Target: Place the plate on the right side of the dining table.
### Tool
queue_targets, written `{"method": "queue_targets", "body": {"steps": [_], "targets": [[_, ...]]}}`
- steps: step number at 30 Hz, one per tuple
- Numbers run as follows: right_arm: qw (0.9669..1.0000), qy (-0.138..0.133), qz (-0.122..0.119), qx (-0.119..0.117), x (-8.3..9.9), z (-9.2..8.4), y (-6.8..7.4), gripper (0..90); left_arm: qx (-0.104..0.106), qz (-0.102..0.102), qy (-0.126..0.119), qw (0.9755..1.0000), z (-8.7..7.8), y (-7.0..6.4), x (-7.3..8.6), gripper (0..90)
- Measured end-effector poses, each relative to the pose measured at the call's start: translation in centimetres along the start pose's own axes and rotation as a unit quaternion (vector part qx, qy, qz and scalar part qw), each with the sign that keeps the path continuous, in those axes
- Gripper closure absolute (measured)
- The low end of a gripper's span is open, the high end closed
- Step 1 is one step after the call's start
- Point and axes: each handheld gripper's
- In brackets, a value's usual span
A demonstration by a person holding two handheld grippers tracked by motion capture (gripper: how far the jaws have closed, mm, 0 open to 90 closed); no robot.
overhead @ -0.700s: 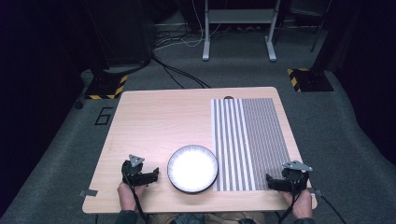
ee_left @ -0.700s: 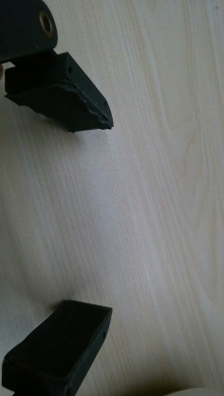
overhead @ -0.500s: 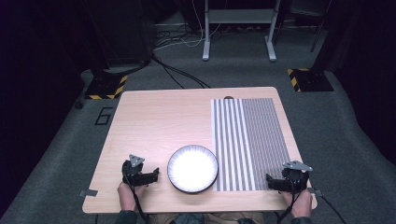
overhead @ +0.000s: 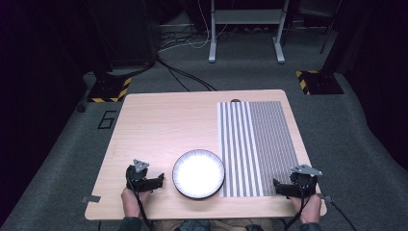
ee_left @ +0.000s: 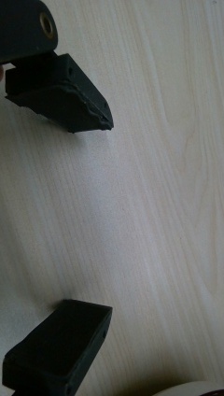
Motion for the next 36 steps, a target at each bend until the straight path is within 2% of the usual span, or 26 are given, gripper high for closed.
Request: {"method": "queue_targets", "body": {"steps": [9,14,23,25,28,36], "targets": [[0.9992,-0.004,-0.019,-0.036,-1.3,-0.1,2.2,0.1,0.000,0.000,0.000,1.0000,0.0,0.0,0.0,9.0],[0.9974,-0.009,-0.031,-0.065,-2.4,-0.2,3.9,0.4,0.001,0.000,0.001,1.0000,0.0,0.0,0.0,8.9],[0.9924,-0.007,-0.059,-0.107,-4.0,0.7,6.6,1.2,0.002,-0.001,0.001,1.0000,0.0,0.0,0.0,8.9],[0.9920,-0.005,-0.063,-0.109,-4.1,0.8,6.9,1.3,0.002,-0.002,0.001,1.0000,0.0,0.0,0.0,8.9],[0.9893,0.001,-0.076,-0.125,-4.8,1.3,8.0,1.4,0.002,-0.001,0.001,1.0000,0.0,0.0,0.0,8.9],[0.9834,0.001,-0.091,-0.157,-5.9,1.7,9.8,1.7,0.002,0.000,0.001,1.0000,0.0,0.0,0.0,8.9]]}}
Point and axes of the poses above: each handheld gripper's, and its own axes: z roughly forward along the jaws, x roughly out of its underside, y roughly to its left, and after that the axes turned 9 degrees about -x, right-handed
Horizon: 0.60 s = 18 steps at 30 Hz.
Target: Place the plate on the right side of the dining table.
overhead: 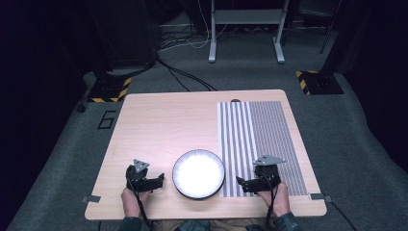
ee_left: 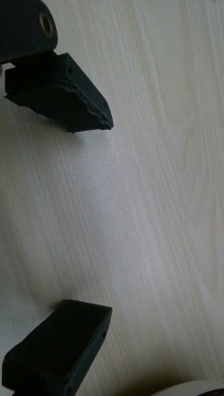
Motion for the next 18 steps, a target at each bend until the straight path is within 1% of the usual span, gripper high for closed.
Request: {"method": "queue_targets", "body": {"steps": [2,3,8,13,15,16,17,18], "targets": [[1.0000,0.001,-0.001,-0.003,-0.2,0.1,0.2,1.7,0.000,0.000,0.000,1.0000,0.0,0.0,0.0,8.9],[0.9999,0.002,-0.006,-0.013,-0.5,0.5,0.5,1.8,0.000,0.000,0.000,1.0000,0.0,0.0,0.0,8.9],[0.9995,0.007,-0.012,-0.028,-1.3,1.2,1.1,1.9,0.002,0.002,0.001,1.0000,0.0,0.0,0.0,8.3],[0.9987,0.013,-0.018,-0.046,-1.9,2.0,1.7,2.2,0.006,0.003,0.002,1.0000,0.0,-0.1,0.0,6.0],[0.9985,0.015,-0.020,-0.048,-2.0,2.1,1.8,2.3,0.008,0.001,0.001,1.0000,0.0,-0.2,0.0,4.1],[0.9983,0.018,-0.022,-0.050,-2.1,2.3,1.9,2.3,0.013,-0.002,0.003,0.9999,0.0,-0.2,-0.1,4.1],[0.9977,0.022,-0.025,-0.059,-2.4,2.6,2.2,2.5,0.016,-0.007,-0.001,0.9998,0.0,-0.4,-0.1,3.7],[0.9975,0.024,-0.029,-0.060,-2.5,2.8,2.2,2.5,0.020,-0.005,-0.002,0.9998,0.0,-0.5,-0.1,3.7]]}}
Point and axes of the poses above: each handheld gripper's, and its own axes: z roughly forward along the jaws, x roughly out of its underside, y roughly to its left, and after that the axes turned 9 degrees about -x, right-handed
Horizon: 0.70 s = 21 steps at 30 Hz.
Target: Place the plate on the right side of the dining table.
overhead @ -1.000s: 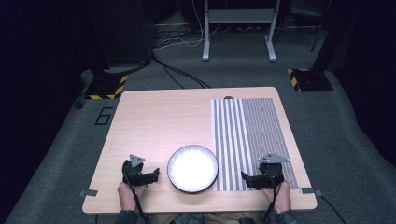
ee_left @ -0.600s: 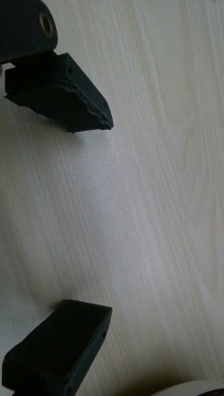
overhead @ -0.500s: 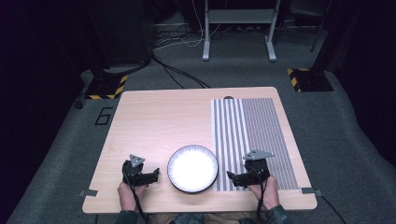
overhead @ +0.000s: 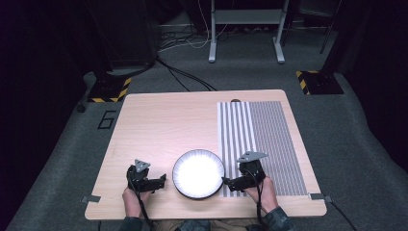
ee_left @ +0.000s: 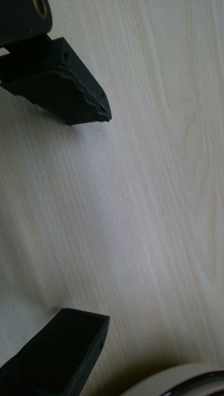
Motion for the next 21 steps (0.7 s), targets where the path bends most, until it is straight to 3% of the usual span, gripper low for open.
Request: {"method": "queue_targets", "body": {"steps": [13,21], "targets": [[0.9989,0.022,-0.017,-0.038,-1.6,2.9,1.1,3.1,0.023,0.009,0.000,0.9997,0.1,-1.3,-0.3,3.5],[0.9980,0.033,-0.013,-0.053,-1.8,3.8,1.5,3.4,0.028,0.020,-0.001,0.9994,0.2,-2.1,-0.3,3.4]]}}
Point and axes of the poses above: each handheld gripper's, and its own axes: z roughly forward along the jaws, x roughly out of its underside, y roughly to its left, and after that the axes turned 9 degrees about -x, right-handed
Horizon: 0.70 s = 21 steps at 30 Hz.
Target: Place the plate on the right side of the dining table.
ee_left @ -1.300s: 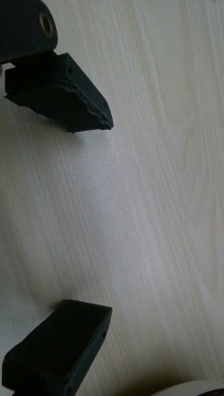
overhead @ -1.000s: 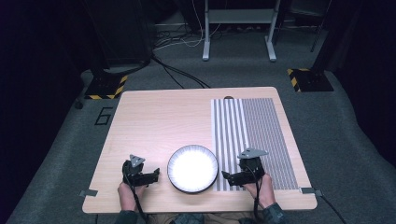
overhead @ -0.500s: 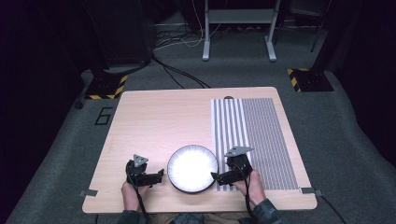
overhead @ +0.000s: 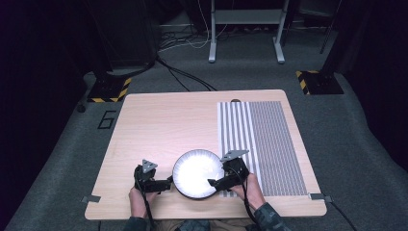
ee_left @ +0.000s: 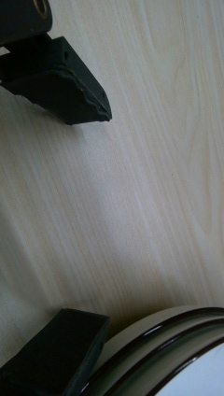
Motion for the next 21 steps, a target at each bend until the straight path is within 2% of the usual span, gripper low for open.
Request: {"method": "queue_targets", "body": {"steps": [2,21], "targets": [[1.0000,0.001,-0.001,-0.003,0.01,0.18,0.14,3.7,-0.003,0.005,0.003,1.0000,0.03,-0.14,-0.05,3.6],[0.9999,-0.016,0.001,0.006,0.16,0.65,0.42,3.2,-0.010,-0.002,0.002,0.9999,0.02,-0.36,-0.05,4.7]]}}
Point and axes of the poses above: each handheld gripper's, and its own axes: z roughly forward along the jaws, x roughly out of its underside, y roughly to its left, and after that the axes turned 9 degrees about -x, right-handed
